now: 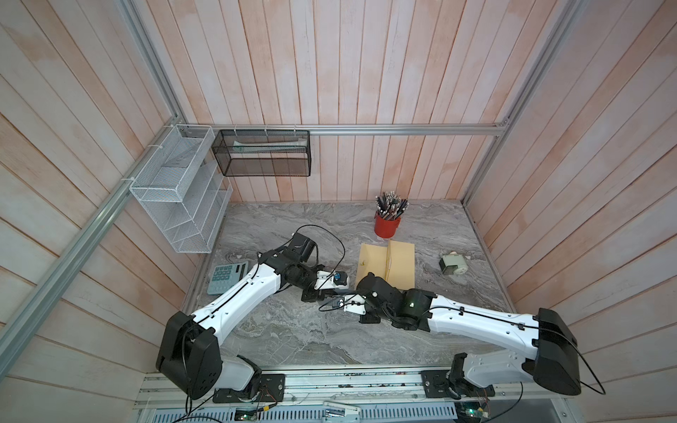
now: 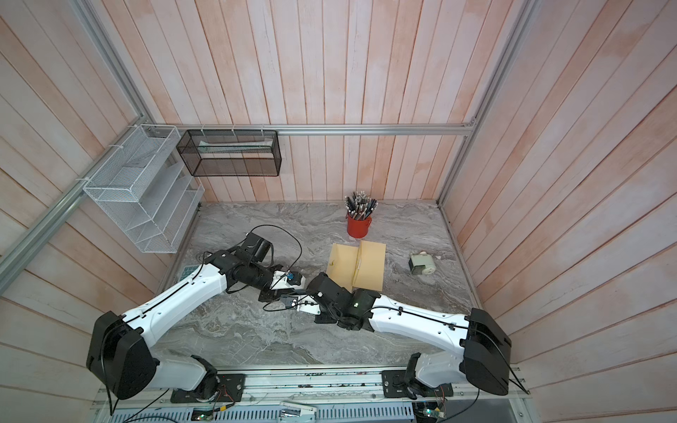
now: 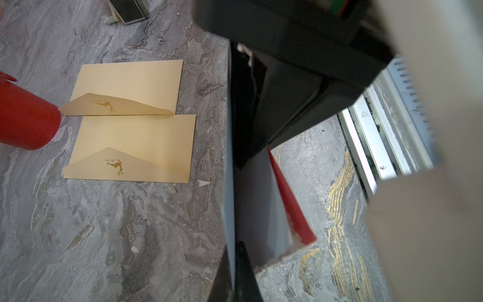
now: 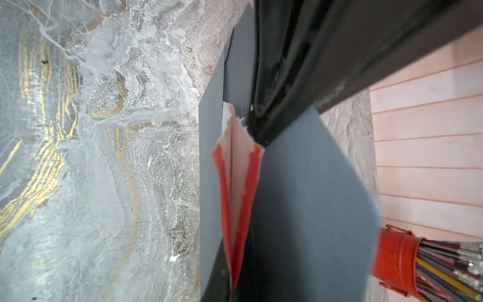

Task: Fold the letter paper in half and place it into the envelope
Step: Place the letter paper in the envelope.

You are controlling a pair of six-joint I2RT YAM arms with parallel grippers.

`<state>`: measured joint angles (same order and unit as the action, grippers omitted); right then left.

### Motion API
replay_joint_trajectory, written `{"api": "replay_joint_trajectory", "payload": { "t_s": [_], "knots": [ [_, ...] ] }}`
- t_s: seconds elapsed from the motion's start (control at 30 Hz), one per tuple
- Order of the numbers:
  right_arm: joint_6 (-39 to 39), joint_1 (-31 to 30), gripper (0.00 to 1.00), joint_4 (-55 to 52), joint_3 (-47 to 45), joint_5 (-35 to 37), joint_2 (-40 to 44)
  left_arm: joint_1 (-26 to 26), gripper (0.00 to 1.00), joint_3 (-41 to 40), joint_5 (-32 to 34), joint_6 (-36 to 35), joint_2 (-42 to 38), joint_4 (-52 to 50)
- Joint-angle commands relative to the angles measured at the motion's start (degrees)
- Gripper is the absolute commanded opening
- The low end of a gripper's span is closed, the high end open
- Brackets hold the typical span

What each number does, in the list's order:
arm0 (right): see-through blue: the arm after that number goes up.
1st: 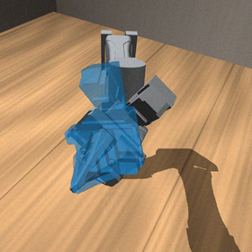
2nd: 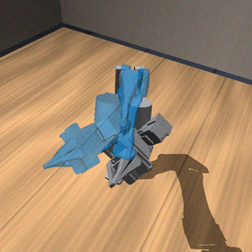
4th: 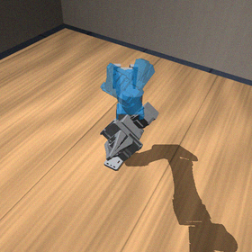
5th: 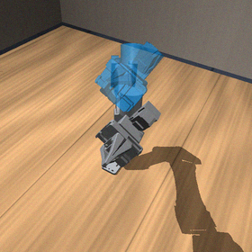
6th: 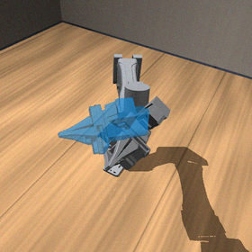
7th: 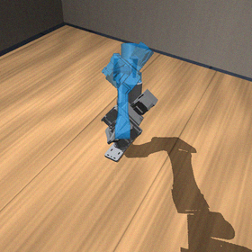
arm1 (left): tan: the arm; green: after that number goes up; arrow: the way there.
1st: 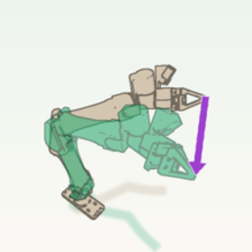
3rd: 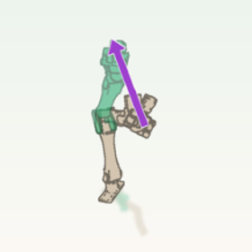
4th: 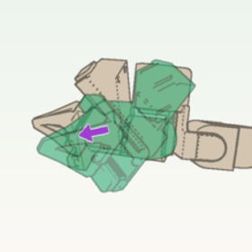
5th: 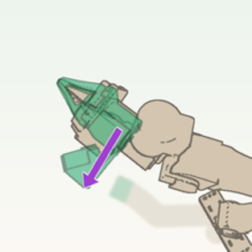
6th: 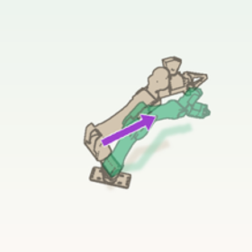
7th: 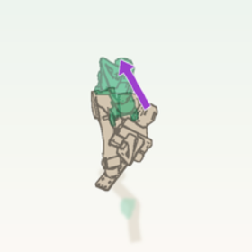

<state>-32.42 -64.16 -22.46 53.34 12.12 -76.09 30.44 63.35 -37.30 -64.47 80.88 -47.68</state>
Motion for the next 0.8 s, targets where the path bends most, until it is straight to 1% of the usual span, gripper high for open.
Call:
{"api": "replay_joint_trajectory", "payload": {
  "t_s": [0.0, 0.03, 0.1, 0.2, 0.23, 0.33, 0.47, 0.63, 0.77],
  "knots": [
    [5.0, -0.4, 0.03, -2.6, -0.7, 1.5, -0.3, 0.1, 0.00, -0.2, -1.8, 0.1, 0.1, -0.5],
    [5.5, -0.4, 0.06, -2.6, -0.9, 2.0, -0.2, 0.1, 0.00, -0.3, -1.8, 0.1, 0.0, -0.5],
    [6.7, -0.4, 0.19, -2.0, -1.4, 3.5, 0.3, 0.1, 0.00, -0.6, -2.0, 0.1, -0.1, -0.5],
    [7.5, -0.4, 0.32, -0.3, -2.3, 3.5, 2.2, 0.1, 0.00, -0.6, -1.9, 0.1, 0.2, -0.6],
    [7.7, -0.4, 0.34, 0.2, -2.5, 3.4, 2.8, 0.1, 0.00, -0.5, -1.9, 0.1, 0.3, -0.6],
    [8.1, -0.5, 0.34, 1.6, -3.0, 1.8, 5.0, 0.1, 0.00, -0.2, -2.2, 0.3, 1.1, -0.8],
    [8.6, -0.4, 0.31, 4.1, -4.2, 0.1, 7.1, 0.1, 0.00, 0.2, -2.6, 0.3, 1.7, -1.3],
    [9.1, -0.6, 0.22, 6.5, -4.9, -1.3, 7.3, 0.2, 0.00, 0.1, -2.8, 0.2, 1.8, -1.3],
    [9.3, -0.8, 0.13, 7.3, -4.8, -1.9, 6.5, 0.2, 0.00, 0.3, -3.0, 0.2, 1.8, -1.4]
  ]
}}
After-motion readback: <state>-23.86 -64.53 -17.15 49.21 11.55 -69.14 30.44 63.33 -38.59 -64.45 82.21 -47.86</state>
